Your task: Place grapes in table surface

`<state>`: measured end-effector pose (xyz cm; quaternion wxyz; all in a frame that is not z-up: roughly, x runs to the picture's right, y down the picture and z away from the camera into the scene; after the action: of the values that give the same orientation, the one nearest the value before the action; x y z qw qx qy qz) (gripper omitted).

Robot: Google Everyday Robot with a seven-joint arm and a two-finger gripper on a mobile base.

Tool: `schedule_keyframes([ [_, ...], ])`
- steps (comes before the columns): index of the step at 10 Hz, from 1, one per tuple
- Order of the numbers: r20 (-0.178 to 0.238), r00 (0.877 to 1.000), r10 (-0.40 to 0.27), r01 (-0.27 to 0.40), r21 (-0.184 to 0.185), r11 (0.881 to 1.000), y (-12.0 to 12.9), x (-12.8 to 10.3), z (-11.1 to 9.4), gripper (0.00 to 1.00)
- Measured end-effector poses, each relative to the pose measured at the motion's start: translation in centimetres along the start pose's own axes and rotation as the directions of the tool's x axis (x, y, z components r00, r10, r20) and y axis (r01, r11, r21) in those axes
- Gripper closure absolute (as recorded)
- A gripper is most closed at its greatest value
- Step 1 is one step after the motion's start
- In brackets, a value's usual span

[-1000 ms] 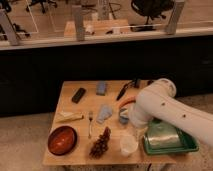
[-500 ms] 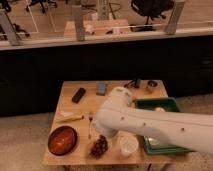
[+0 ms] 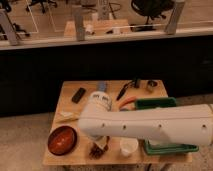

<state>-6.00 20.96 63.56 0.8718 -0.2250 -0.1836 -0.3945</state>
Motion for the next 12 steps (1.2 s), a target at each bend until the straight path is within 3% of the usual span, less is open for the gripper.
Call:
schedule_keyframes([
  [3,0.043,0.999,-0.029,0.028,0.028,0.999,0.1,1.3,1.0,0.20],
  [6,0.023,0.997,-0.077,0.075,0.057,0.996,1.0,4.9,3.6,0.20],
  [9,-0.009,0.990,-0.144,0.144,0.017,0.989,2.0,5.5,7.0,0.20],
  [12,0.009,0.975,-0.224,0.224,-0.018,0.974,1.1,5.4,10.6,0.20],
])
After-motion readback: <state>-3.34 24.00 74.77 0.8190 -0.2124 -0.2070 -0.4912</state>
